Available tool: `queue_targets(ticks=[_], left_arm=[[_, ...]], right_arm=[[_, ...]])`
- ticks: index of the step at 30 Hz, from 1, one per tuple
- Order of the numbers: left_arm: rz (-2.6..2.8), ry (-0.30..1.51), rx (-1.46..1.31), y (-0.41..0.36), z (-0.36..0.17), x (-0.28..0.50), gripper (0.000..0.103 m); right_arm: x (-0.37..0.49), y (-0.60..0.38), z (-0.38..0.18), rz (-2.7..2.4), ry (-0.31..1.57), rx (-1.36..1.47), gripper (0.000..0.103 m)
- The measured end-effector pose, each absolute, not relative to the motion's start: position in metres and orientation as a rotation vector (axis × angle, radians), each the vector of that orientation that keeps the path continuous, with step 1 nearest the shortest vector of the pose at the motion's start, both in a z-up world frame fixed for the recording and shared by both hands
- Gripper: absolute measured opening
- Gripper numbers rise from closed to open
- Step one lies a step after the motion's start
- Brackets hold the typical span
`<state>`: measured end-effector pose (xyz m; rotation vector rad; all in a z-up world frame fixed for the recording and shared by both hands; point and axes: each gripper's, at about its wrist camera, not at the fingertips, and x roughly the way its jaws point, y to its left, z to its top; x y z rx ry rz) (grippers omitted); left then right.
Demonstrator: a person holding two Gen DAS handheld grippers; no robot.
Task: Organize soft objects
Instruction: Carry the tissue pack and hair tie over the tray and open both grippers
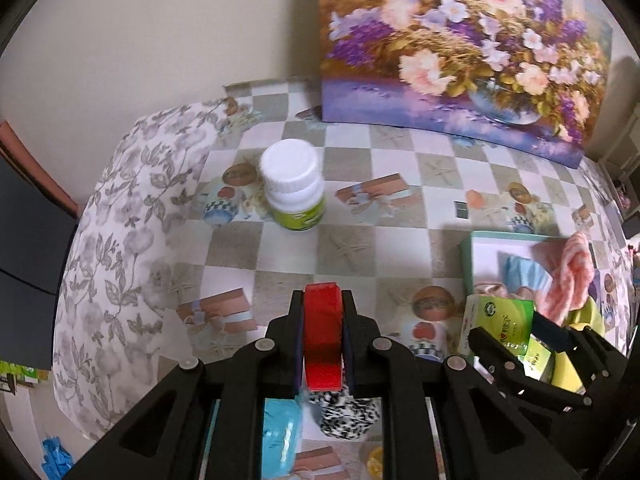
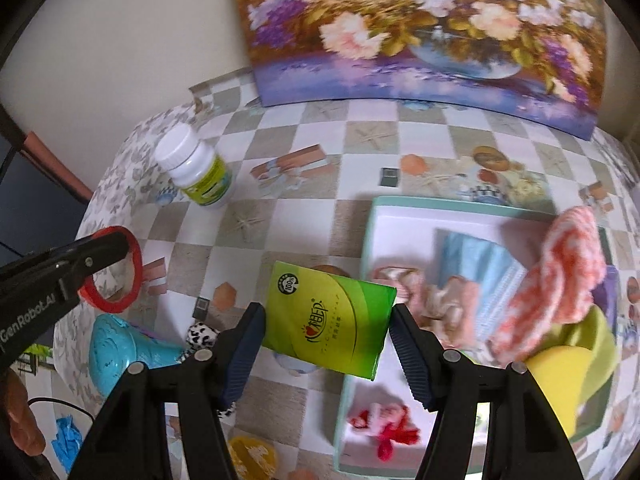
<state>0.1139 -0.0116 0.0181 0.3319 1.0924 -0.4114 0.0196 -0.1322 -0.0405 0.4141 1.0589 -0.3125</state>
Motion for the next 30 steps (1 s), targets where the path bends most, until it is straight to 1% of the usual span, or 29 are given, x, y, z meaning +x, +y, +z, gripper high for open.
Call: queue_targets(ticks=[7,15,21,30], left_arm=[[-0.44,1.073,0.334,-0.03,0.025,0.093,0.016],[-0.507,1.059,0.356,-0.065,0.028,0.066,0.016],[-0.55,1.042,0.382,-0.094,0.03,0.048,0.016],[-0.627,1.059,0.429,-0.141,0.02,0.023,0.016]], right_arm=[[-0.009,-0.16,-0.026,-0.385,1.026,0.425,0.067],[-0.053,-0.218,-0.024,-0.512,1.014,0.51,0.067],[-0.082,-0.262,-0.029,-0.614,1.02,0.575,0.067],[-0.113,-0.3,-0.04,-0.69,1.037,0.625,0.067]])
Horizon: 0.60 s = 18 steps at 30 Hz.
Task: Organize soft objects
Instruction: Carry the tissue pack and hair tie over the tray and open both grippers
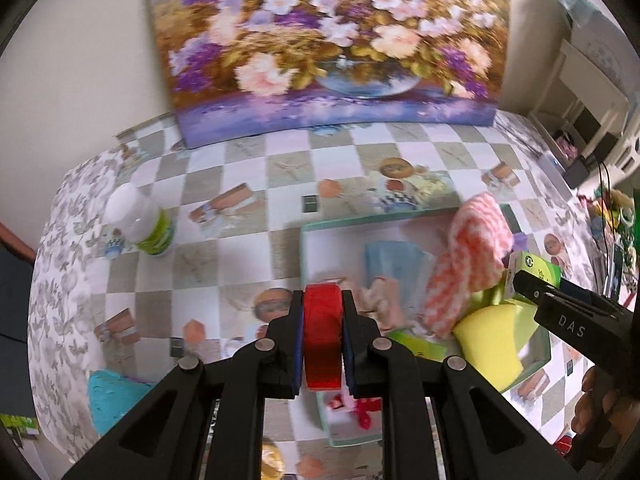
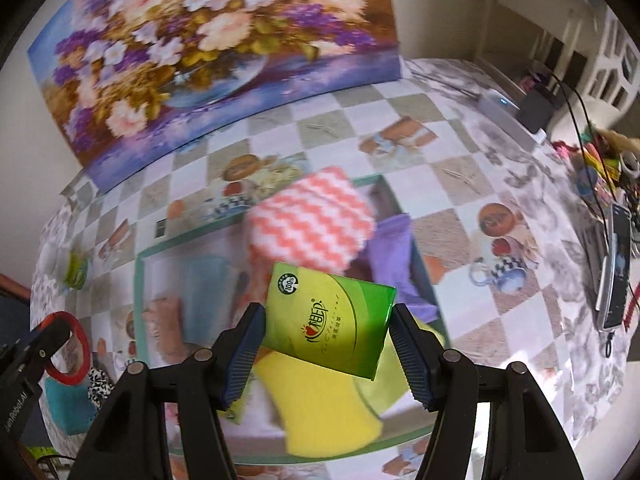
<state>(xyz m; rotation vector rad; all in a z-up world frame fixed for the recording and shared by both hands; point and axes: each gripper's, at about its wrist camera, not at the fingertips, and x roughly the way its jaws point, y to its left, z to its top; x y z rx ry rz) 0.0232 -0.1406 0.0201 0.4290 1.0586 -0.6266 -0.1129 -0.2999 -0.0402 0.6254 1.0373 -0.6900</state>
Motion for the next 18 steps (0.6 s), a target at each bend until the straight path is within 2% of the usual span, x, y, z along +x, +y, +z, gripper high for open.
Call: queue_targets(ticks=[8,18], left_arm=[[-0.701,1.053,0.469,-0.177,0.012,0.001,0.016],[-0.763,1.104,0.478,-0.205,-0.024,-0.002,0.017]], right_arm=[[-0.13,-0.319,-0.048,-0.722,1.038,0.675,0.067],[-0.119,-0.32,-0.066,-0.681,1.069,0.684,0.067]])
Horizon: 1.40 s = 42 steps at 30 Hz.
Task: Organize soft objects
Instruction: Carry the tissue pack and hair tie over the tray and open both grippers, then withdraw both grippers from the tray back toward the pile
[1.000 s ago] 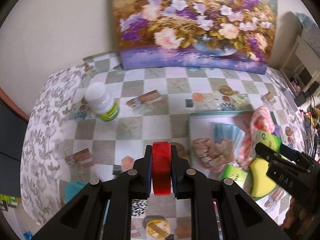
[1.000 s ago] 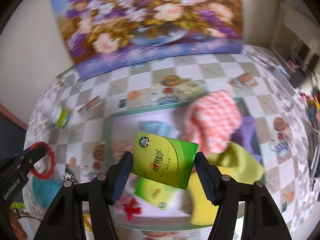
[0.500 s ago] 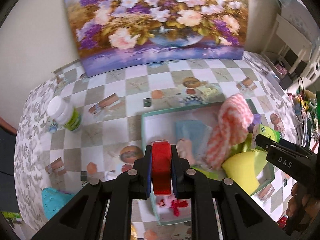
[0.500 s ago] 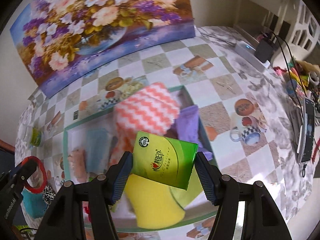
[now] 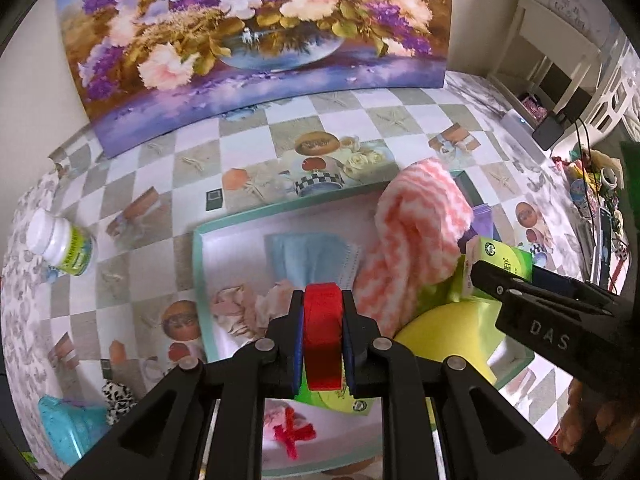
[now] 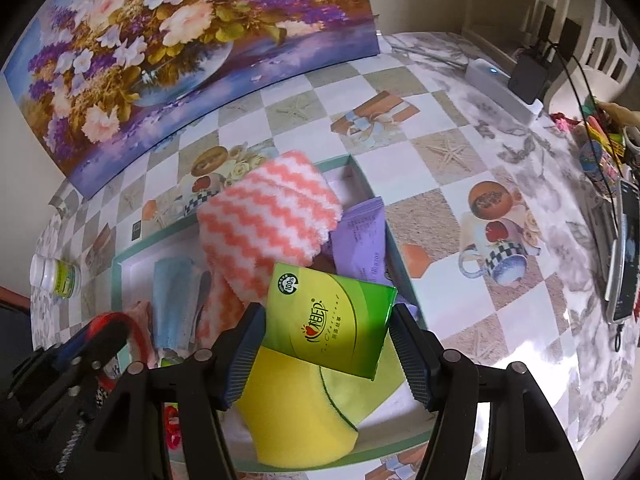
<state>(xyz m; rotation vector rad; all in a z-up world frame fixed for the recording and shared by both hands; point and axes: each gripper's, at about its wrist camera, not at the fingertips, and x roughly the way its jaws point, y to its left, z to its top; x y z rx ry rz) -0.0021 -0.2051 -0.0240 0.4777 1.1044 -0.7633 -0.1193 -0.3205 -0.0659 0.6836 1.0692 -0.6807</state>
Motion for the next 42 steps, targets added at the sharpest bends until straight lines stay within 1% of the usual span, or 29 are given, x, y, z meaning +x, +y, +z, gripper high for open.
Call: queue_targets(ticks=[16,19,21,22,23,27,29,31,33,34,35,36,37,38,42], left_arm=[[-0.782,1.117,0.437,-0.215,-0.039,0.006,0.017],[-0.779,1.114,0.44,-0.215,-0.039,0.005,0.019],[-0.774,1.107,0.441,-0.214,-0.036,0.005,0.032],[-0.772,1.105,0.438,-0.214,-0.035,0.005,0.046],[-0.768,1.101,0.431,-0.213,-0.032,0.006,0.053],[-0.757,1.089,0.422,-0.209,-0.024,0.007,0.055],[-0.743,1.086,0.427,-0.208,-0.022,0.009,0.063],[-0.723,1.089,0.426,-0.205,-0.02,0.012,0.065],[-0.71,1.094,0.417,-0.201,-0.019,0.015,0.067],[-0.702,1.096,0.413,-0.199,-0.018,0.017,0.073],[-0.694,1.095,0.41,-0.198,-0.018,0.019,0.08],[-0.68,1.087,0.407,-0.195,-0.016,0.021,0.084],[-0.67,1.081,0.406,-0.193,-0.016,0.022,0.088],[-0.661,1.078,0.405,-0.192,-0.015,0.024,0.088],[-0.622,1.092,0.396,-0.185,-0.017,0.031,0.089]], right_arm=[[-0.108,-0.317,-0.072,-0.669,1.1,0.657,0.068],[-0.107,-0.316,-0.072,-0.667,1.103,0.651,0.068],[-0.107,-0.315,-0.071,-0.668,1.105,0.647,0.068],[-0.106,-0.315,-0.071,-0.669,1.108,0.643,0.068],[-0.106,-0.314,-0.071,-0.67,1.111,0.639,0.068],[-0.104,-0.313,-0.07,-0.677,1.123,0.621,0.069],[-0.103,-0.313,-0.069,-0.678,1.128,0.611,0.07],[-0.102,-0.312,-0.069,-0.682,1.131,0.6,0.073],[-0.102,-0.312,-0.067,-0.691,1.131,0.589,0.081],[-0.102,-0.312,-0.066,-0.698,1.13,0.584,0.084],[-0.102,-0.312,-0.066,-0.701,1.128,0.581,0.09],[-0.103,-0.313,-0.065,-0.707,1.125,0.579,0.095],[-0.103,-0.313,-0.065,-0.71,1.124,0.578,0.097],[-0.103,-0.313,-0.064,-0.712,1.122,0.578,0.1],[-0.103,-0.313,-0.063,-0.714,1.121,0.581,0.1]])
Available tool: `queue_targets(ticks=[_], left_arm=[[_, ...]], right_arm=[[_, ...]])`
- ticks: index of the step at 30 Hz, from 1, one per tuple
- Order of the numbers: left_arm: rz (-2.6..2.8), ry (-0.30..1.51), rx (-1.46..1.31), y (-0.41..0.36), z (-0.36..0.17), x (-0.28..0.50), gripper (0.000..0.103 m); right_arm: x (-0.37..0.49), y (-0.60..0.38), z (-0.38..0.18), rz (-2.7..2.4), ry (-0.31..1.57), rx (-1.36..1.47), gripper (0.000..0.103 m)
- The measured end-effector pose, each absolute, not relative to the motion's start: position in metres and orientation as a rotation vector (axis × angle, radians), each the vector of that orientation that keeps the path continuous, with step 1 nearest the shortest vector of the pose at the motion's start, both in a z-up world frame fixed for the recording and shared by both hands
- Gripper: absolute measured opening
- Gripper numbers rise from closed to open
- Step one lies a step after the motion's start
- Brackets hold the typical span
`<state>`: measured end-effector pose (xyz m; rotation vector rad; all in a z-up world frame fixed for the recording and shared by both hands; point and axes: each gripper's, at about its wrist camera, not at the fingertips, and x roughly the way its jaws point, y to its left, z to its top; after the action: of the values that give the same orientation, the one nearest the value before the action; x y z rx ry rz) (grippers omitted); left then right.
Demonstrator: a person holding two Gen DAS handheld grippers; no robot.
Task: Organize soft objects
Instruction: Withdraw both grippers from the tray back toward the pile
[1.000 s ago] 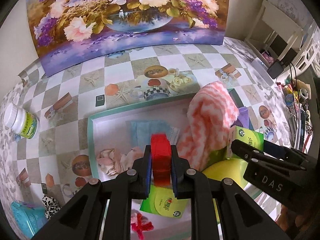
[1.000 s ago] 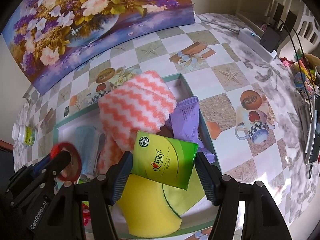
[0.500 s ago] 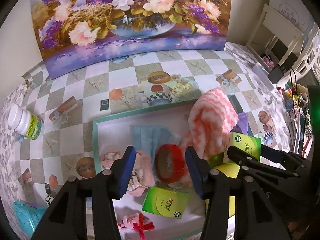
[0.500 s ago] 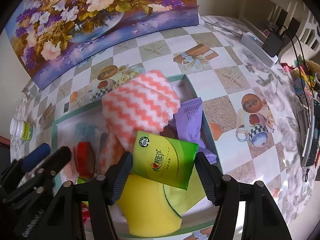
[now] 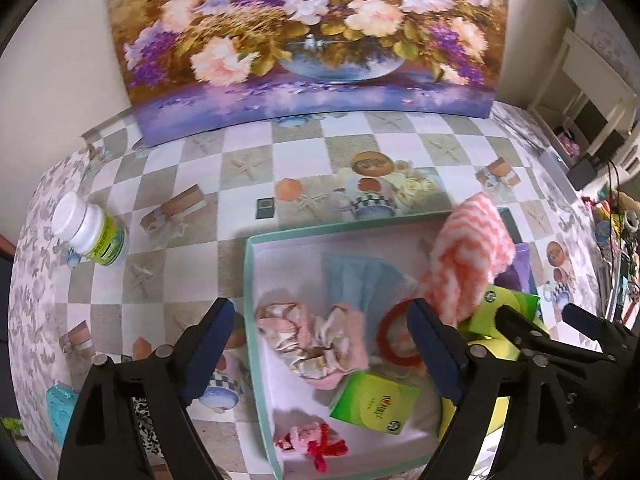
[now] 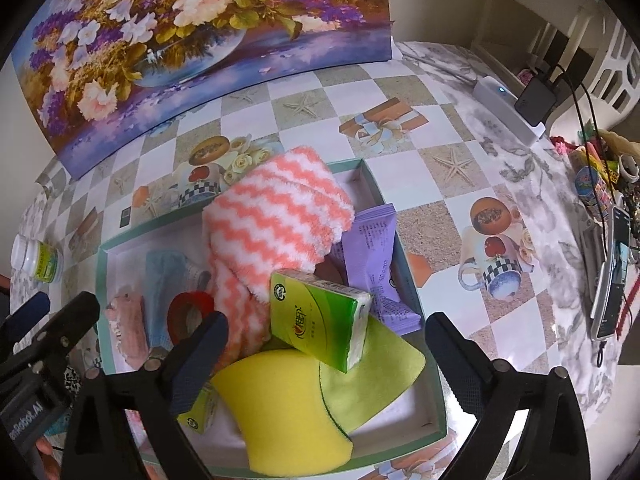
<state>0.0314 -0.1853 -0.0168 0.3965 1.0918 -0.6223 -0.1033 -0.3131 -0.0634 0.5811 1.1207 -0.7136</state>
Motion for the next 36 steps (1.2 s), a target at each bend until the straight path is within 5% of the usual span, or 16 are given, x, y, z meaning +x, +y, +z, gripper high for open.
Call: queue_targets(ticks=[36], left_arm=[[-0.37,1.164,0.381,-0.059,-0.014,0.073,0.09]], right_arm=[[-0.035,-0.175,-0.026,-0.457,1.124,0.332,0.1]])
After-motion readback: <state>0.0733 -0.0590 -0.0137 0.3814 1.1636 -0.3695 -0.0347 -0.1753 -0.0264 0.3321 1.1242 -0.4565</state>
